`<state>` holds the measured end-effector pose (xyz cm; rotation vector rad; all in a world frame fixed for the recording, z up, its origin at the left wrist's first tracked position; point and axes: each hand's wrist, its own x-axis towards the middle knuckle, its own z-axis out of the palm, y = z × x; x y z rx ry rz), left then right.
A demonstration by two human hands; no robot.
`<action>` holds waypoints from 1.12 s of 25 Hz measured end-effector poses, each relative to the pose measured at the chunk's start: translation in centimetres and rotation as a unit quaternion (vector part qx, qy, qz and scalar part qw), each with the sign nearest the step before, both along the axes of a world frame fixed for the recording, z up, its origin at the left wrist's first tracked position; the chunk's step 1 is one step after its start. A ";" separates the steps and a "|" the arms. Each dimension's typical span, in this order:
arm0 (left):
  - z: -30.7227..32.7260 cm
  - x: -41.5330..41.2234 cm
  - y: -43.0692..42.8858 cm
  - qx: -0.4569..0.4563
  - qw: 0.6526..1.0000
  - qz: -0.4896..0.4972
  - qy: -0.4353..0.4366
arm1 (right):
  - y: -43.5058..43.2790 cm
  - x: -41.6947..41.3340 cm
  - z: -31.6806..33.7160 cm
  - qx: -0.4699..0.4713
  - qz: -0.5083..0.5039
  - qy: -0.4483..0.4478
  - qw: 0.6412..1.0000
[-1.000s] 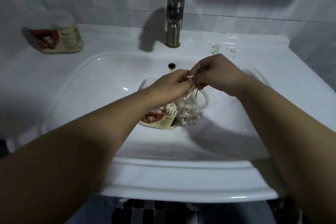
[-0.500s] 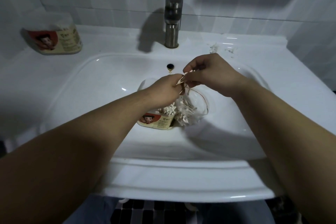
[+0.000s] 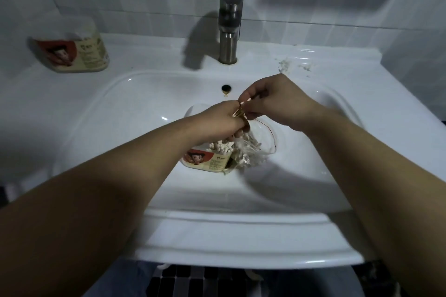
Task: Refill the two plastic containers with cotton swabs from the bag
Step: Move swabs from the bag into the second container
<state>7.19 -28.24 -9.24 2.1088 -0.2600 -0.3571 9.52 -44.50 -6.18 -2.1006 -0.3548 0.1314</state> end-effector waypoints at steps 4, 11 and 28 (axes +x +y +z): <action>0.1 0.3 0.3 -0.029 0.999 0.019 0.025 | -0.3 0.3 -0.1 0.047 -0.016 0.017 0.999; 0.5 0.3 0.8 0.067 0.998 0.016 -0.012 | -0.8 1.1 -0.2 0.056 -0.093 0.015 0.994; -0.4 0.1 0.0 -0.219 0.968 0.052 0.112 | 0.2 -0.2 -0.4 -0.069 -0.006 -0.010 0.998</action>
